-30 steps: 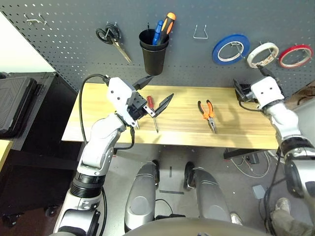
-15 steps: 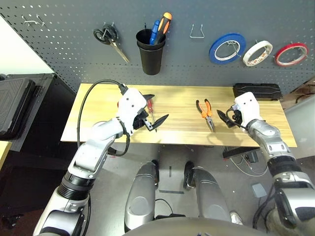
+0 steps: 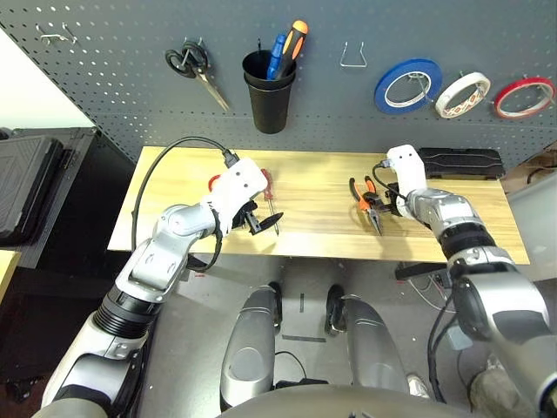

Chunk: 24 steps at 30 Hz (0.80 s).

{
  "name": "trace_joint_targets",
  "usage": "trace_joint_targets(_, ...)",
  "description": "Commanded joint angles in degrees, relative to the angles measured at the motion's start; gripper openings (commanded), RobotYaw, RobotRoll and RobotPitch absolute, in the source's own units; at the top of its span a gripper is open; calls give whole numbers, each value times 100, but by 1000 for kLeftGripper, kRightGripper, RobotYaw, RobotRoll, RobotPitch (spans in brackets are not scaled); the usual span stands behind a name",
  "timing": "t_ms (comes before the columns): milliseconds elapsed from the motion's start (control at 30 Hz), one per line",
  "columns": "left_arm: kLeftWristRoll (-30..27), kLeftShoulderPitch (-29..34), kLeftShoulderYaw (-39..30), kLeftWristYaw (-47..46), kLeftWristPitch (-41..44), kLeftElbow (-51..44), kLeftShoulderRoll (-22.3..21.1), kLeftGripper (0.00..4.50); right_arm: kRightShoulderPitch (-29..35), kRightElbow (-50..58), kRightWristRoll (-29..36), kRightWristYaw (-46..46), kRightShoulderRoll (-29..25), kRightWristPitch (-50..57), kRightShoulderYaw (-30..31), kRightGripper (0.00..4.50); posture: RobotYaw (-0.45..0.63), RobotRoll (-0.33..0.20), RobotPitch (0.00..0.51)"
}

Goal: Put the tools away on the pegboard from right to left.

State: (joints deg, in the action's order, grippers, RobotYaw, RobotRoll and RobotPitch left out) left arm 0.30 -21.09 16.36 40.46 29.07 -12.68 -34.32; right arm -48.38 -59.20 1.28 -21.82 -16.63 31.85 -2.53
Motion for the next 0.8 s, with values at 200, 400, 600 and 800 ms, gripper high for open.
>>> trace_joint_targets(200, 160, -95, 162, 137, 348, 3, -61, 4500, -314, -882, -208, 287, 289, -44, 124, 4482, 224, 0, 291)
trace_joint_targets(400, 210, -141, 204, 183, 438, 127, -29, 4500, -385, -1241, -286, 551, 461, -226, 102, 4482, 229, 0, 306)
trace_joint_targets(600, 282, -144, 220, 197, 429, 212, -26, 4500, -355, -1373, -332, 672, 484, -490, 117, 4482, 232, 0, 314)
trace_joint_targets(800, 340, -165, 240, 114, 381, 347, 58, 4500, -341, -1450, -403, 758, 505, -823, 149, 4482, 233, 0, 322)
